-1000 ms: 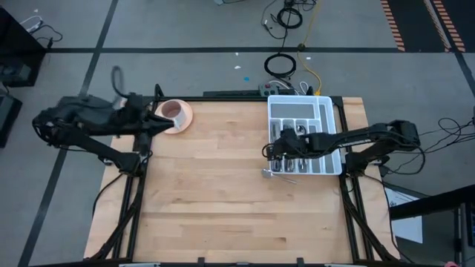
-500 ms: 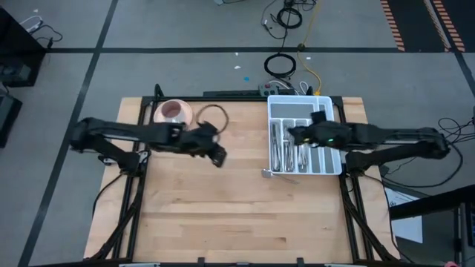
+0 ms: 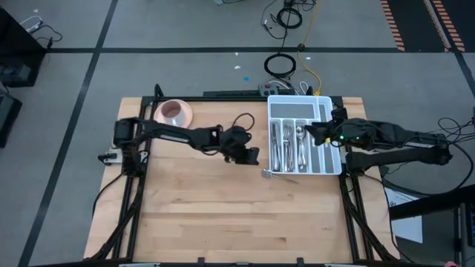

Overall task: Sort silverware
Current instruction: Put the silver spoon into the white cutlery tray

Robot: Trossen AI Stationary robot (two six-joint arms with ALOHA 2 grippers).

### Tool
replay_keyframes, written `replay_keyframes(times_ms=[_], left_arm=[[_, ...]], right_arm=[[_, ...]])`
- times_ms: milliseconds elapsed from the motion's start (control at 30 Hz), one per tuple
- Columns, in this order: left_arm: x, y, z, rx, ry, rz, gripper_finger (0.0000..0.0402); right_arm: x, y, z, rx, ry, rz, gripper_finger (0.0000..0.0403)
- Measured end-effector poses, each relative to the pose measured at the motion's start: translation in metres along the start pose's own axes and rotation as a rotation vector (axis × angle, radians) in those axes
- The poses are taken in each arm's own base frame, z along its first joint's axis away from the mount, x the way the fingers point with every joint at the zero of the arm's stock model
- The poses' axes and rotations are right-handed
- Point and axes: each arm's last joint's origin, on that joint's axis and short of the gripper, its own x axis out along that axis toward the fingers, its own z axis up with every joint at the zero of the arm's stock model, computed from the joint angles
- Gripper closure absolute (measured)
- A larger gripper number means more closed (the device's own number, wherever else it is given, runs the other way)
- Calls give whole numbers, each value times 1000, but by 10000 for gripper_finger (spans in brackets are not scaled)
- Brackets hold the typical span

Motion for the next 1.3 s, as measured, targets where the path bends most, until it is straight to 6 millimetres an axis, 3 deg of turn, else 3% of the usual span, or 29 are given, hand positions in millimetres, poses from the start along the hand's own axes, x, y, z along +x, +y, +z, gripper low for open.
replay_keyframes(times_ms=[167,400,1000,1300], left_arm=[[23,23,1,-53,45,77,274],[42,35,3,-79,44,77,249],[86,59,9,-164,2,-27,249],[101,55,-4,-109,88,-45,285]], right_arm=[[-5,-3,1,-4,-8,12,172],[-6,-3,1,-18,-10,15,172],[-6,-4,1,-50,0,9,172],[-6,-6,0,-62,10,-3,172]])
